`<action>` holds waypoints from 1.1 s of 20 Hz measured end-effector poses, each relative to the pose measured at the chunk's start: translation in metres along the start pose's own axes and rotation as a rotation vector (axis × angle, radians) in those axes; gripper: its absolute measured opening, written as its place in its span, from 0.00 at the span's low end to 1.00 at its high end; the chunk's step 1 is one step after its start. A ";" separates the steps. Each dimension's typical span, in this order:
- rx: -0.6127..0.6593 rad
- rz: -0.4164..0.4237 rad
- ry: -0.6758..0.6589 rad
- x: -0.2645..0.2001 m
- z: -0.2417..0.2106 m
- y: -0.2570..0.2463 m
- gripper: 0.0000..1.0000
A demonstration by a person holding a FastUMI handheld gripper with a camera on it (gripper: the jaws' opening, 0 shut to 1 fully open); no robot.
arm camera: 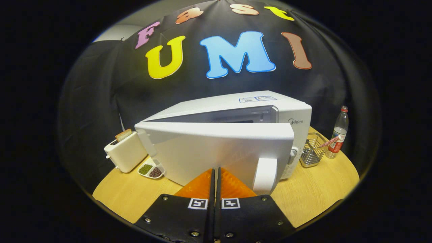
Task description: Open the microwave, put the food inside, and close the microwave door.
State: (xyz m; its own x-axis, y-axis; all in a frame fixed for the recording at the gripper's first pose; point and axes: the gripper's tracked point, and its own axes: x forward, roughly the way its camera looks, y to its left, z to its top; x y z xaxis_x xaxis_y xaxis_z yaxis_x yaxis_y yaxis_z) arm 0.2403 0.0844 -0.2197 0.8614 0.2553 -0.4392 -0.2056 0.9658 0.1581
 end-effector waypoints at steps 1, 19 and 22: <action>-0.001 -0.009 0.000 0.005 0.003 -0.003 0.01; -0.058 -0.107 -0.075 0.019 0.034 -0.008 0.05; -0.082 -0.113 -0.134 -0.019 0.045 0.001 0.05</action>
State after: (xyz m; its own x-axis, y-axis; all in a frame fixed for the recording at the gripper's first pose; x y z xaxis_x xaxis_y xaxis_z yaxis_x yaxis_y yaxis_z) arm 0.2451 0.0783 -0.1714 0.9340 0.1423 -0.3278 -0.1369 0.9898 0.0395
